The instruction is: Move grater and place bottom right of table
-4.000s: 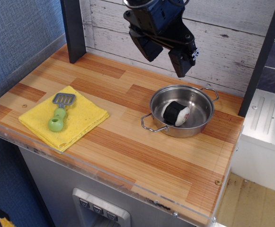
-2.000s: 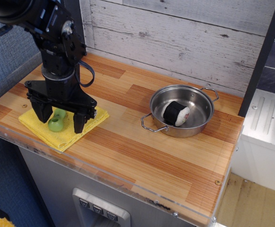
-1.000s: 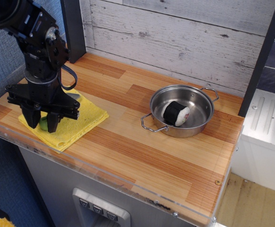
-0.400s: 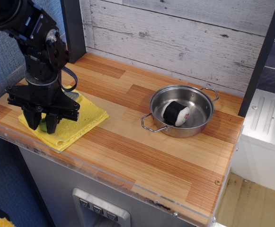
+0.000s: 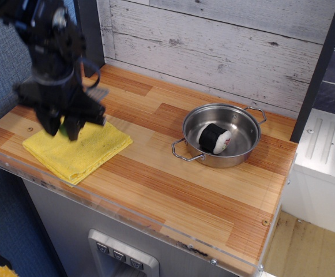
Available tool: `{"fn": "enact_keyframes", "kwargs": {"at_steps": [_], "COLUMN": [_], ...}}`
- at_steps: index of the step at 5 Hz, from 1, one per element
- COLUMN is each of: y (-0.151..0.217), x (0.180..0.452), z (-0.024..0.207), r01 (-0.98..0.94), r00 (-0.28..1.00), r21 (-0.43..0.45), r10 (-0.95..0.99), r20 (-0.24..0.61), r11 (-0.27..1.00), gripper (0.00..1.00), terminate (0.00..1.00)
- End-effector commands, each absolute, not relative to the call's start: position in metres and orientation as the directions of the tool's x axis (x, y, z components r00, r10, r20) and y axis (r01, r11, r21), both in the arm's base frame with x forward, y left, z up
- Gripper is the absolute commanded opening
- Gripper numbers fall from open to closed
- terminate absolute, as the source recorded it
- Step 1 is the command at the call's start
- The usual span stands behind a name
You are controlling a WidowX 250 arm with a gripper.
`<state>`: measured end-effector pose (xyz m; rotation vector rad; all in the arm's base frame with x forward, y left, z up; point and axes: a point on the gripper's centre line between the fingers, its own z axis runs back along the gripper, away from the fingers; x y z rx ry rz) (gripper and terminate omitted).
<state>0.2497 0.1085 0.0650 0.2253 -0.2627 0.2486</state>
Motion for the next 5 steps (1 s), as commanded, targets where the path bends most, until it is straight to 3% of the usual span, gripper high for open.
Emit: {"fn": "enact_keyframes", "kwargs": {"at_steps": [1, 3, 5], "y": [0.07, 0.003, -0.059], "x": [0.268, 0.266, 0.249], "z": [0.121, 0.115, 0.095], "r01": [-0.156, 0.03, 0.164], "r00": [0.898, 0.899, 0.9], "r21": [0.193, 0.169, 0.144], "r10": [0.057, -0.1, -0.208], "r20": [0.436, 0.426, 0.382], "r11": [0.969, 0.985, 0.976], "gripper": [0.0, 0.0, 0.0], "terminate": [0.0, 0.0, 0.0]}}
